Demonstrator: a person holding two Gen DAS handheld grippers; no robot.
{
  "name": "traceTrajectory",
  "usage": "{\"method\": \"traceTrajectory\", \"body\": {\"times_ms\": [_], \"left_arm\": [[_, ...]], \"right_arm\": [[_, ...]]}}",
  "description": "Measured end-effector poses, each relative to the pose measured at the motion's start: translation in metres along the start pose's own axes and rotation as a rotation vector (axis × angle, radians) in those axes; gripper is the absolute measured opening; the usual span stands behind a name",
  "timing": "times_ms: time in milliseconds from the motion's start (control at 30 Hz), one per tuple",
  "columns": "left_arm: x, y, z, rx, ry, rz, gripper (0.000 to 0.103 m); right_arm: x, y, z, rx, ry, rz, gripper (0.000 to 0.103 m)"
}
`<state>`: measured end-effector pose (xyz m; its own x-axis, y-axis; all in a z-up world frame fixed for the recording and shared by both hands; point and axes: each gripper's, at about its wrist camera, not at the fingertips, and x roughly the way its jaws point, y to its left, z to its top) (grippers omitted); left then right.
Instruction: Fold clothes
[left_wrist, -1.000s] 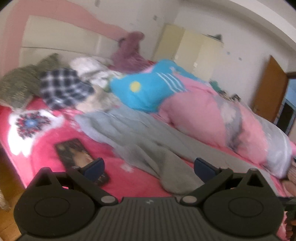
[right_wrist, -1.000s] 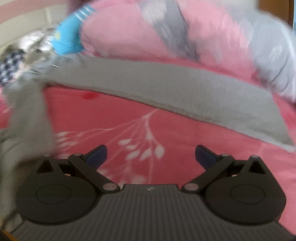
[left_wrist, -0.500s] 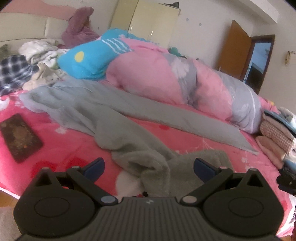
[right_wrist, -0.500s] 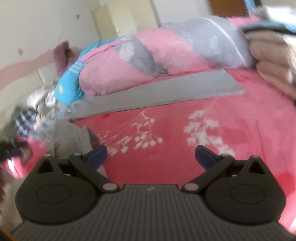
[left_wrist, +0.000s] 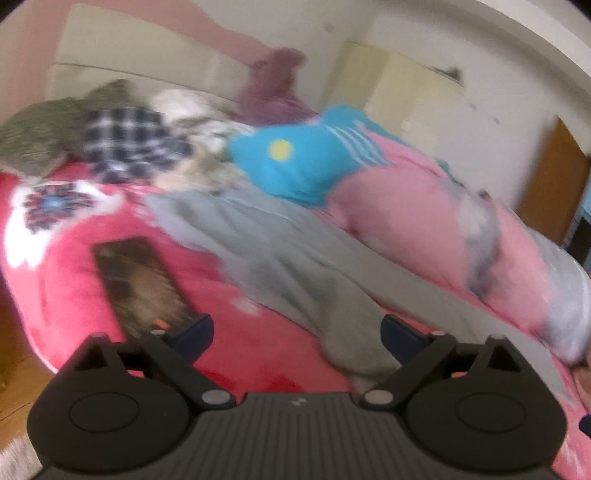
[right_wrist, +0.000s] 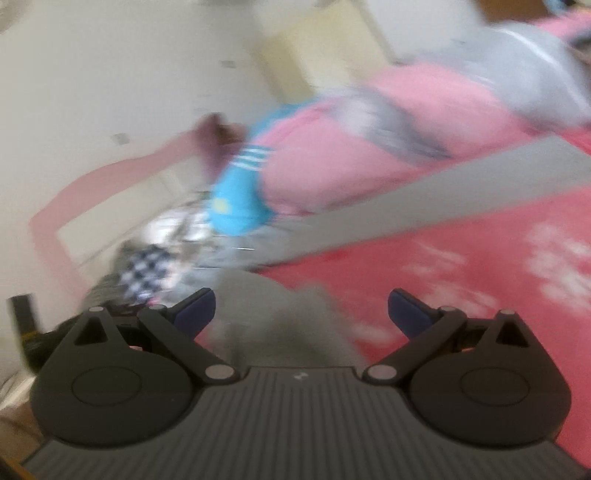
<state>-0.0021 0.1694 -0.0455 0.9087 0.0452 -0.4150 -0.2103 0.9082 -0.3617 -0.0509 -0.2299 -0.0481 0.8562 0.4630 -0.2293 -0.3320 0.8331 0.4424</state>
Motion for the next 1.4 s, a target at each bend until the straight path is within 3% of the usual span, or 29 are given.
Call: {"method": "traceTrajectory", "body": {"times_ms": [200, 333, 533, 667, 833, 1000, 1100, 1133, 1167, 1200, 1233, 1400], "left_arm": [[0.011, 0.044, 0.051, -0.077, -0.058, 0.042, 0.089], [0.047, 0.069, 0.085, -0.135, -0.037, 0.040, 0.074], [0.117, 0.076, 0.116, -0.072, 0.037, 0.042, 0.062], [0.139, 0.083, 0.110, -0.071, 0.065, 0.024, 0.055], [0.161, 0.091, 0.103, -0.079, 0.111, 0.006, 0.040], [0.161, 0.087, 0.101, -0.052, 0.087, 0.000, 0.035], [0.161, 0.087, 0.098, -0.051, 0.091, 0.008, 0.029], [0.161, 0.088, 0.096, -0.061, 0.095, 0.007, 0.023], [0.161, 0.089, 0.096, -0.064, 0.095, 0.008, 0.020], [0.161, 0.090, 0.096, -0.063, 0.092, 0.013, 0.019], [0.160, 0.090, 0.096, -0.061, 0.088, 0.019, 0.019], [0.160, 0.094, 0.097, -0.057, 0.083, 0.034, 0.018]], "right_arm": [[0.083, 0.058, 0.007, -0.138, 0.077, 0.183, 0.094], [0.141, 0.090, 0.004, -0.159, 0.158, 0.269, 0.082], [0.222, 0.131, 0.002, -0.260, 0.283, 0.286, 0.060], [0.263, 0.158, -0.011, -0.374, 0.355, 0.256, 0.048], [0.258, 0.165, -0.027, -0.522, 0.396, 0.182, 0.046], [0.223, 0.145, -0.026, -0.601, 0.388, -0.015, 0.048], [0.220, 0.128, -0.035, -0.616, 0.437, -0.087, 0.047], [0.221, 0.123, -0.038, -0.626, 0.446, -0.102, 0.040], [0.221, 0.118, -0.039, -0.627, 0.442, -0.103, 0.022], [0.219, 0.115, -0.033, -0.608, 0.427, -0.099, 0.012], [0.217, 0.112, -0.027, -0.586, 0.410, -0.095, 0.007], [0.208, 0.090, 0.014, -0.488, 0.298, -0.140, 0.006]]}}
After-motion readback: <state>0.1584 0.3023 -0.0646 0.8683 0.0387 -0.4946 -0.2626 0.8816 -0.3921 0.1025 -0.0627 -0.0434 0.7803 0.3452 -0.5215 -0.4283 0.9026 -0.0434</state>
